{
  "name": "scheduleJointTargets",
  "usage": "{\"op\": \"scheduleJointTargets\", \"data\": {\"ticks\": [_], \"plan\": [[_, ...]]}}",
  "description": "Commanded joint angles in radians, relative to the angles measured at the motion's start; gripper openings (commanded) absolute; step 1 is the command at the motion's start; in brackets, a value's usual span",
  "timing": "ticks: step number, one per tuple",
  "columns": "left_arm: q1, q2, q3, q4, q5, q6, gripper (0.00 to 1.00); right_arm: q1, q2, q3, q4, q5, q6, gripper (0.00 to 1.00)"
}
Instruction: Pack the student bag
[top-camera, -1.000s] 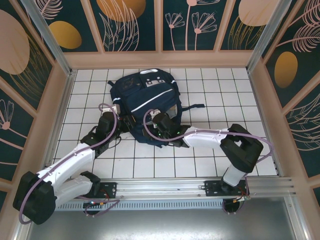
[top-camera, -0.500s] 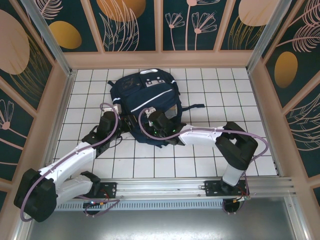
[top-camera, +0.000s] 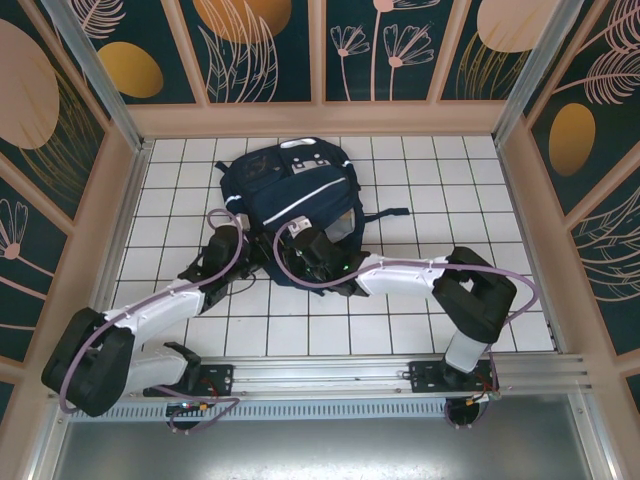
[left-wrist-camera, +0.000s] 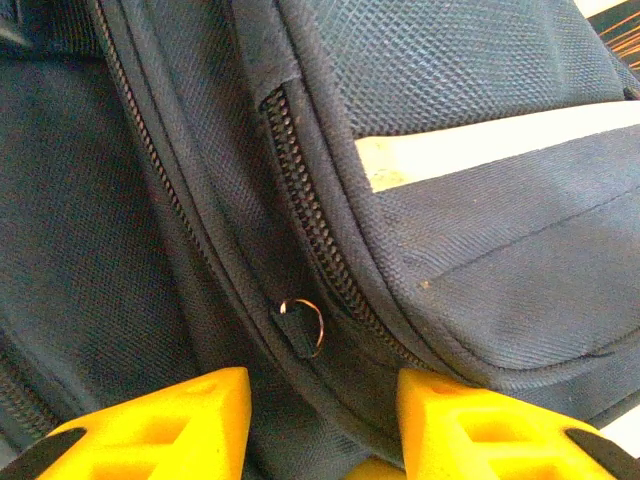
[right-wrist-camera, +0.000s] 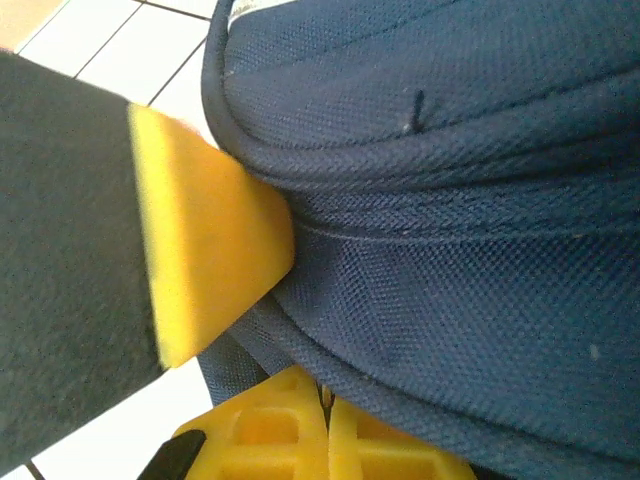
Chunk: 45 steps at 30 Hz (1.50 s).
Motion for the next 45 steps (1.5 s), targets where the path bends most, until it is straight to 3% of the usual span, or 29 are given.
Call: {"op": "scheduleJointTargets", "data": {"ticks": [1, 5, 8, 10, 11, 12, 20, 27, 32, 37, 38, 40, 42, 45], "plan": [[0.003, 0.028, -0.024, 0.095, 0.029, -0.096, 0.51, 0.007, -0.053, -0.018, 0.058, 0.017, -0.011, 0.00], [0.003, 0.028, -0.022, 0.089, -0.028, -0.122, 0.53, 0.013, -0.069, -0.045, 0.102, -0.015, -0.010, 0.00], [0.003, 0.056, -0.007, 0.110, -0.035, -0.140, 0.48, 0.016, -0.076, -0.059, 0.119, -0.017, -0.007, 0.00], [0.003, 0.087, -0.003, 0.135, -0.046, -0.154, 0.27, 0.017, -0.078, -0.060, 0.123, -0.019, -0.007, 0.00], [0.003, 0.103, 0.002, 0.138, -0.054, -0.164, 0.07, 0.017, -0.079, -0.062, 0.125, -0.018, -0.006, 0.00], [0.003, 0.114, 0.009, 0.131, -0.061, -0.170, 0.00, 0.017, -0.083, -0.063, 0.124, -0.016, -0.005, 0.00], [0.031, -0.001, 0.013, -0.060, -0.174, -0.139, 0.00, -0.010, -0.161, -0.110, 0.047, 0.113, -0.014, 0.00], [0.149, -0.179, 0.000, -0.253, -0.230, -0.063, 0.00, -0.116, -0.280, -0.230, 0.009, 0.122, -0.003, 0.00], [0.246, -0.236, 0.030, -0.362, -0.227, 0.008, 0.00, -0.190, -0.317, -0.282, -0.007, 0.112, -0.003, 0.00], [0.286, -0.211, 0.101, -0.396, -0.132, 0.104, 0.00, -0.195, -0.315, -0.272, 0.024, 0.032, 0.008, 0.00], [0.287, -0.210, 0.112, -0.399, -0.101, 0.114, 0.04, -0.185, -0.308, -0.264, 0.035, 0.023, 0.008, 0.00], [0.287, -0.231, 0.107, -0.377, -0.030, 0.097, 0.28, -0.162, -0.288, -0.242, 0.046, 0.023, 0.009, 0.00], [0.280, -0.270, 0.072, -0.323, 0.047, 0.041, 0.42, -0.148, -0.268, -0.222, 0.055, 0.027, 0.012, 0.00], [0.198, -0.325, 0.049, -0.297, 0.051, -0.039, 0.47, -0.143, -0.248, -0.211, 0.068, 0.024, 0.013, 0.00]]}}
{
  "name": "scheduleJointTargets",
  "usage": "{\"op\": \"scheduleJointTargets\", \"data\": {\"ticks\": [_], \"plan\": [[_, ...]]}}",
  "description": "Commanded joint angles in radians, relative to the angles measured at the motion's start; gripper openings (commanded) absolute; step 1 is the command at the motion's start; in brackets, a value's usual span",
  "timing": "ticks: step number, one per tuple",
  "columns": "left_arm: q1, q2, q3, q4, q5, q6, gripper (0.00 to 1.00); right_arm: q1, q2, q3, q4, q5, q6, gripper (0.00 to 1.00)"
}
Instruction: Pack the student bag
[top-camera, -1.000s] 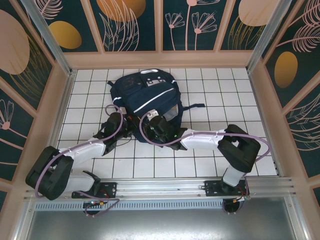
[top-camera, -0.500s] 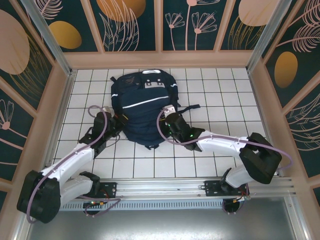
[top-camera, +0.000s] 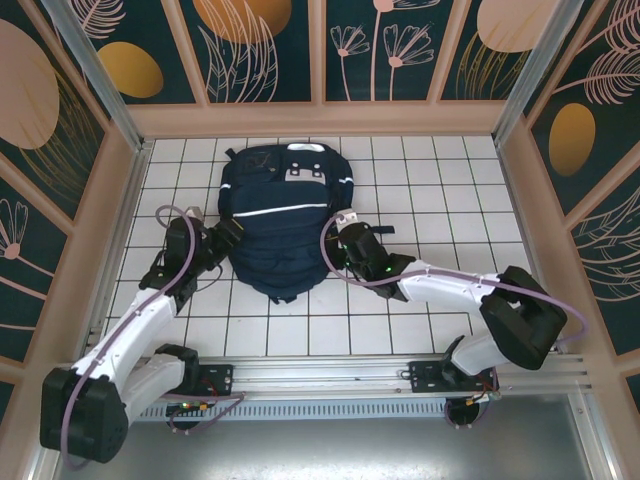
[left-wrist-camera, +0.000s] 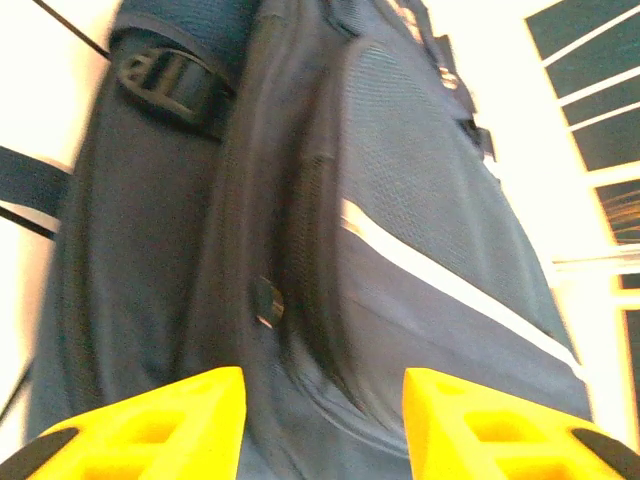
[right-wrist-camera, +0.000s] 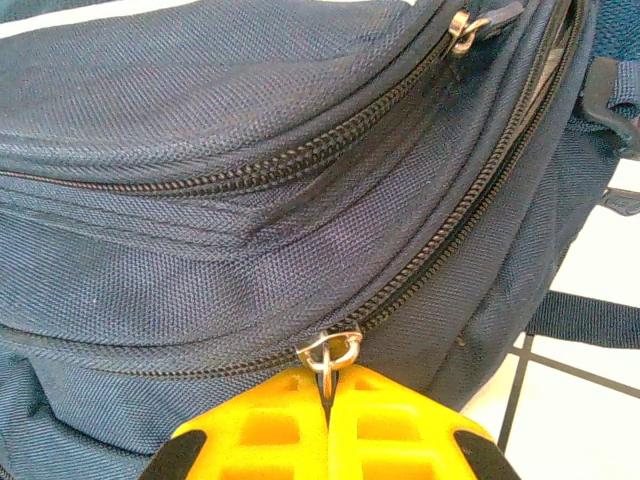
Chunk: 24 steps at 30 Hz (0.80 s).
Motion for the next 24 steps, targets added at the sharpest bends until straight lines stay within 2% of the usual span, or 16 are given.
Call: {"op": "scheduleJointTargets", "data": {"ticks": [1, 5, 13, 17, 20, 24], "plan": [[-0.102, -0.056, -0.011, 0.038, 0.021, -0.075, 0.47, 0.013, 0.016, 0.033, 0.039, -0.001, 0.015, 0.00], [-0.237, -0.014, -0.026, 0.138, -0.010, -0.182, 0.45, 0.014, 0.000, 0.020, 0.058, 0.002, 0.014, 0.00], [-0.438, 0.262, 0.094, 0.267, -0.107, -0.272, 0.42, 0.015, -0.048, -0.023, 0.093, -0.004, 0.010, 0.00], [-0.465, 0.362, 0.140, 0.261, -0.130, -0.309, 0.47, 0.019, -0.057, -0.036, 0.117, -0.020, 0.004, 0.00], [-0.465, 0.406, 0.153, 0.275, -0.135, -0.345, 0.55, 0.022, -0.057, -0.043, 0.131, -0.033, 0.003, 0.00], [-0.486, 0.454, 0.180, 0.277, -0.105, -0.387, 0.55, 0.023, -0.046, -0.049, 0.146, -0.035, -0.005, 0.00]]}}
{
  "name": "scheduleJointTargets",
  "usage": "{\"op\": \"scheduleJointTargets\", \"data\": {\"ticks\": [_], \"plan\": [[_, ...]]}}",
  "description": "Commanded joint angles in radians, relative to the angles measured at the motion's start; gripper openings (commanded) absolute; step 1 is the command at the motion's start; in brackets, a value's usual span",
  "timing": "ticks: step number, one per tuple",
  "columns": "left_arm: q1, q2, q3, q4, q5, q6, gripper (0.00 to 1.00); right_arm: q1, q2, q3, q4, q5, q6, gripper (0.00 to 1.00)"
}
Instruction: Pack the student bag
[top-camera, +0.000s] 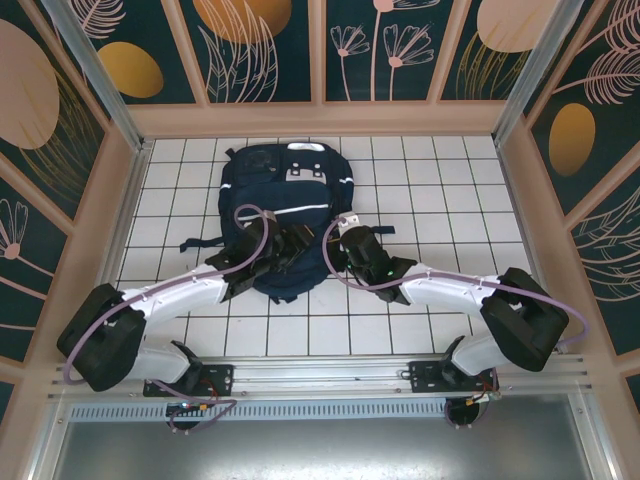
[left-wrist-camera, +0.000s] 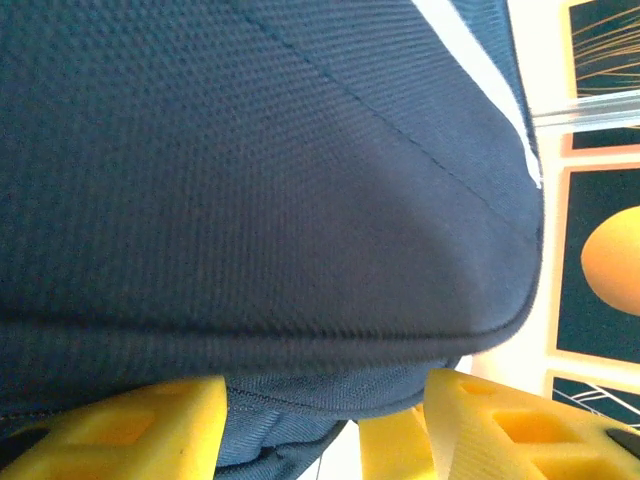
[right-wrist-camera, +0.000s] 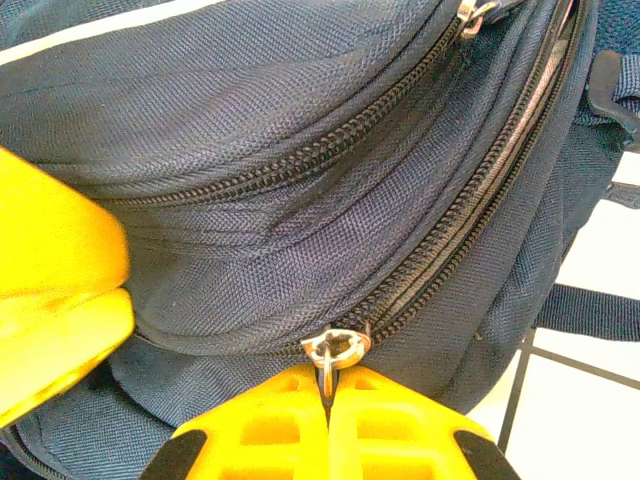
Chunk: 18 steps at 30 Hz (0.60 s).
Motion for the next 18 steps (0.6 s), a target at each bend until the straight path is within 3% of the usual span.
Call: {"op": "scheduleJointTargets", "data": {"ticks": [1, 7, 11, 18], "plan": [[-0.036, 0.030, 0.037, 0.028, -0.003, -0.062, 0.55, 0.019, -0.021, -0.005, 0.103, -0.032, -0.013, 0.00], [-0.087, -0.087, 0.023, -0.115, -0.097, -0.094, 0.53, 0.008, 0.001, 0.000, 0.137, -0.045, -0.026, 0.00], [-0.105, -0.166, -0.041, -0.111, -0.117, -0.149, 0.52, 0.011, 0.001, 0.002, 0.151, -0.070, -0.030, 0.00], [-0.106, -0.082, -0.010, -0.077, -0.147, -0.191, 0.54, 0.049, -0.018, -0.011, 0.166, -0.070, -0.045, 0.00]]}}
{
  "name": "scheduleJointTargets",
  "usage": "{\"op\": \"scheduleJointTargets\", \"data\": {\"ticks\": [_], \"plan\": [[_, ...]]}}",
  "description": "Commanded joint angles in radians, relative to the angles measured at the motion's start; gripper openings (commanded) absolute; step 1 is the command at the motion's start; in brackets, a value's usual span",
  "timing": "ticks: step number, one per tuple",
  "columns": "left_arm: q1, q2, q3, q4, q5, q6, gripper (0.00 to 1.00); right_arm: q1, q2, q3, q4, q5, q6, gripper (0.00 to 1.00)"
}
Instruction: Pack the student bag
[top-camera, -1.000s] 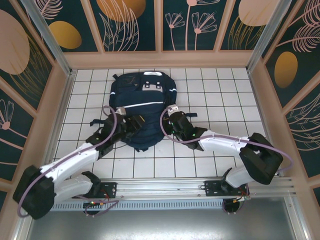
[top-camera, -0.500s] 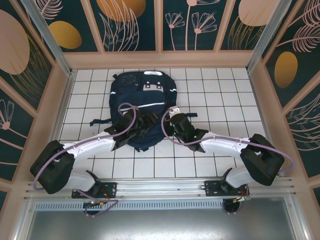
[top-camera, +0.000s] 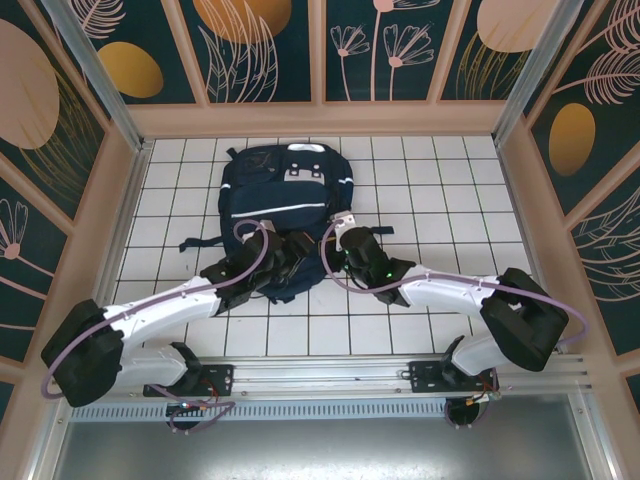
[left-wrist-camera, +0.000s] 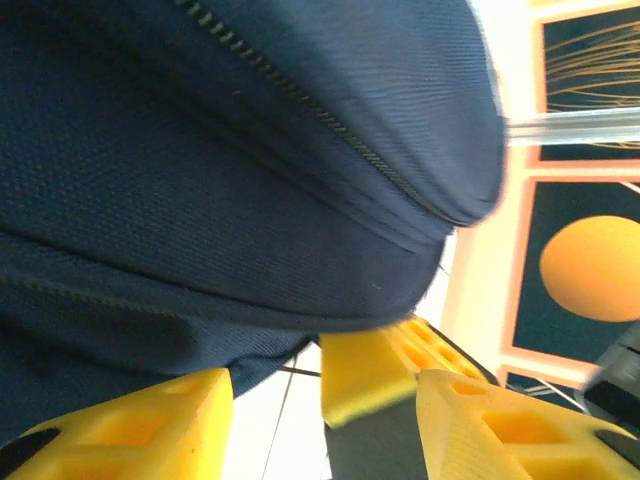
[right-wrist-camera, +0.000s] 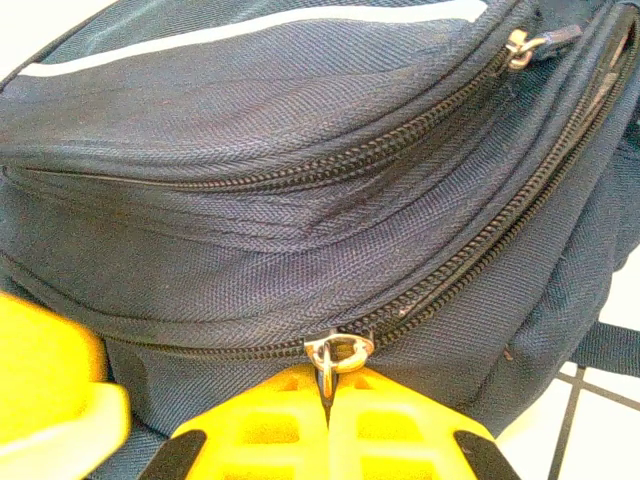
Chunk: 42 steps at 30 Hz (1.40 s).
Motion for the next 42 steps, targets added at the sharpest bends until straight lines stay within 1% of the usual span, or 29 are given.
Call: {"op": "scheduleJointTargets", "data": {"ticks": [1, 2, 5, 6, 7, 10, 11, 13, 14, 15, 17, 18, 21, 23, 26, 30, 35, 39, 42], "plan": [[0.001, 0.044, 0.041, -0.026, -0.057, -0.046, 0.55, 0.032, -0.021, -0.011, 0.100, -0.039, -0.028, 0.00], [0.002, 0.051, 0.048, -0.028, -0.071, -0.045, 0.58, 0.036, -0.024, -0.013, 0.104, -0.039, -0.031, 0.00], [0.017, 0.071, 0.062, -0.026, -0.103, -0.057, 0.60, 0.045, -0.035, -0.020, 0.110, -0.045, -0.041, 0.00], [0.025, 0.075, 0.065, -0.034, -0.112, -0.060, 0.63, 0.048, -0.040, -0.023, 0.114, -0.049, -0.044, 0.00], [0.036, 0.076, 0.066, -0.036, -0.116, -0.063, 0.63, 0.051, -0.045, -0.027, 0.119, -0.053, -0.045, 0.00], [0.066, 0.077, 0.051, -0.015, -0.112, -0.067, 0.63, 0.065, -0.057, -0.040, 0.133, -0.070, -0.050, 0.00], [0.074, 0.077, 0.046, -0.011, -0.112, -0.067, 0.61, 0.070, -0.057, -0.042, 0.137, -0.075, -0.051, 0.00], [0.087, 0.081, 0.035, 0.011, -0.108, -0.064, 0.54, 0.083, -0.055, -0.042, 0.142, -0.073, -0.054, 0.00], [0.093, 0.082, 0.029, 0.020, -0.109, -0.065, 0.45, 0.086, -0.053, -0.042, 0.145, -0.072, -0.054, 0.00], [0.096, 0.086, 0.026, 0.024, -0.116, -0.063, 0.35, 0.089, -0.051, -0.042, 0.145, -0.071, -0.053, 0.00], [0.105, 0.090, 0.026, 0.019, -0.117, -0.057, 0.10, 0.087, -0.051, -0.042, 0.142, -0.058, -0.054, 0.00], [0.113, 0.088, 0.021, 0.021, -0.114, -0.052, 0.00, 0.086, -0.052, -0.042, 0.139, -0.046, -0.056, 0.00], [0.124, 0.048, 0.011, -0.011, -0.135, -0.031, 0.00, 0.074, -0.057, -0.040, 0.115, -0.004, -0.057, 0.00], [0.132, 0.006, 0.004, -0.054, -0.151, -0.014, 0.00, 0.047, -0.059, -0.039, 0.088, 0.018, -0.052, 0.00], [0.150, -0.081, -0.037, -0.101, -0.172, 0.004, 0.00, -0.021, -0.071, -0.052, 0.061, 0.028, -0.030, 0.00], [0.180, -0.192, -0.109, -0.128, -0.167, 0.007, 0.00, -0.127, -0.073, -0.063, 0.040, 0.028, -0.013, 0.00], [0.191, -0.270, -0.145, -0.158, -0.161, 0.016, 0.00, -0.236, -0.031, -0.052, 0.043, 0.031, -0.023, 0.00], [0.195, -0.303, -0.157, -0.157, -0.155, 0.035, 0.00, -0.325, 0.057, 0.000, 0.033, 0.010, -0.022, 0.00], [0.196, -0.282, -0.142, -0.135, -0.138, 0.049, 0.00, -0.318, 0.070, 0.017, 0.058, -0.084, -0.043, 0.00]]}}
